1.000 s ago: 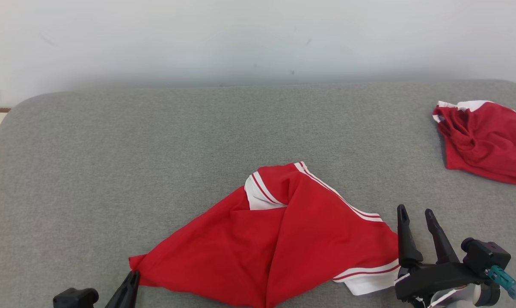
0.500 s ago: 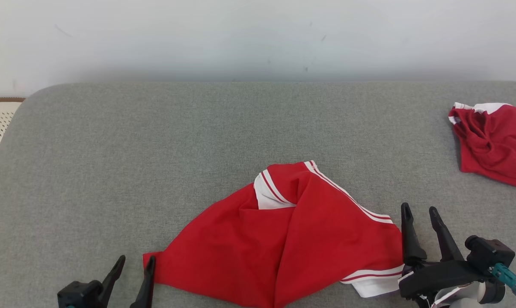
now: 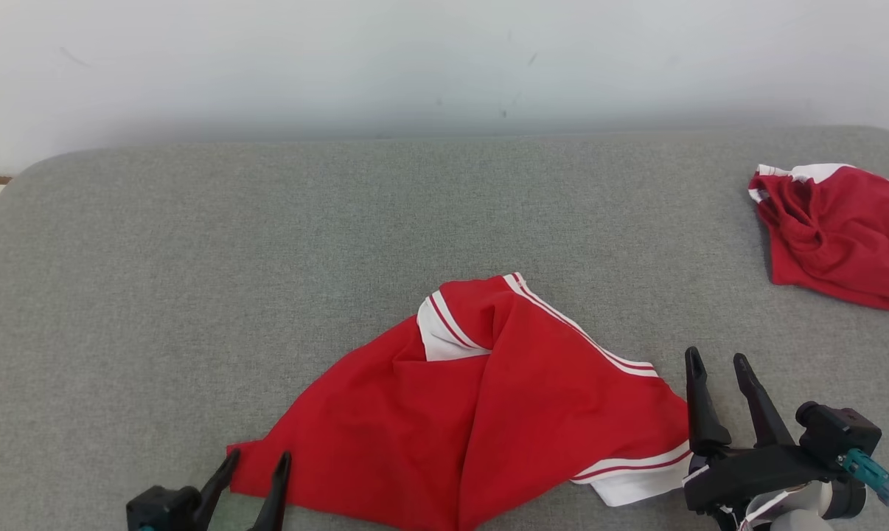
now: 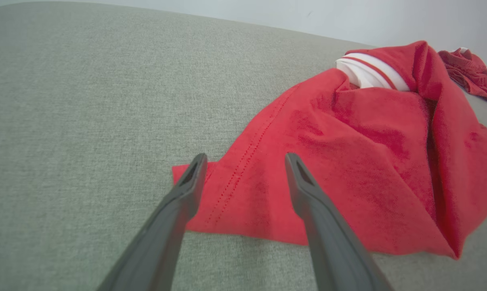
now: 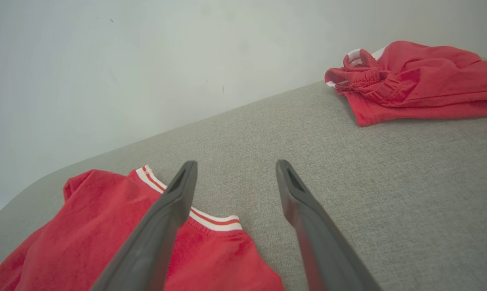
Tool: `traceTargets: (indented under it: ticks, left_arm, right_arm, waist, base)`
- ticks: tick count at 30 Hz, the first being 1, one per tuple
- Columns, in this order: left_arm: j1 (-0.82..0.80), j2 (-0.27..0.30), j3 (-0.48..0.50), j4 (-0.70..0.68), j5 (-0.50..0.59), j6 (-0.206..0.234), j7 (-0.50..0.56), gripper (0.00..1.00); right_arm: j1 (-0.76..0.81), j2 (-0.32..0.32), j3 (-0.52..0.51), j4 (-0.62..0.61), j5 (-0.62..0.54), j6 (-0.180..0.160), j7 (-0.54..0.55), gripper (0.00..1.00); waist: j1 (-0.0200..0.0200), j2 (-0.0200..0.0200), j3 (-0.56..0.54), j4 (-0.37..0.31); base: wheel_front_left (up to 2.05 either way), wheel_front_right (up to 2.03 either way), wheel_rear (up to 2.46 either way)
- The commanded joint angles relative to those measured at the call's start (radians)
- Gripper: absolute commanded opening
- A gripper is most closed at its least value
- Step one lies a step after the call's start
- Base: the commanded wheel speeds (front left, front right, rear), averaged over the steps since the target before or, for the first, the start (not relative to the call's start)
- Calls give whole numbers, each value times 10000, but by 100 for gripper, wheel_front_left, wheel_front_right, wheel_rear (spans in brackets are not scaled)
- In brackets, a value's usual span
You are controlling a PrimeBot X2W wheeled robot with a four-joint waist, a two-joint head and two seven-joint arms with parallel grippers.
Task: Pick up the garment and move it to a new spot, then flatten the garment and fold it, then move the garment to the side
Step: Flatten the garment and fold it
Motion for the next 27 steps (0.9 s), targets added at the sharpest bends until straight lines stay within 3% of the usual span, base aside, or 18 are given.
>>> traceTargets:
  ticks: [1, 10, 27]
  left_arm:
    - [-81, -24, 66, -2, 121, 25, -24, 100]
    - [590, -1000, 1918, -980, 1672, 272, -28, 100]
    - [1488, -2592, 4060, -1079, 3371, -843, -30, 100]
  right_arm:
    - [-33, -68, 36, 22, 23, 0, -21, 100]
    - [-474, -429, 489, 479, 205, 0, 520, 100]
    - [-2770, -1300, 2952, 1735, 1551, 0, 2221, 100]
  waist:
    - [-1, 0, 15, -7]
    - [-1, 0, -105, 336]
    - [-1, 0, -206, 1143]
  base:
    - [0, 0, 0]
    - [0, 0, 0]
    - [0, 0, 0]
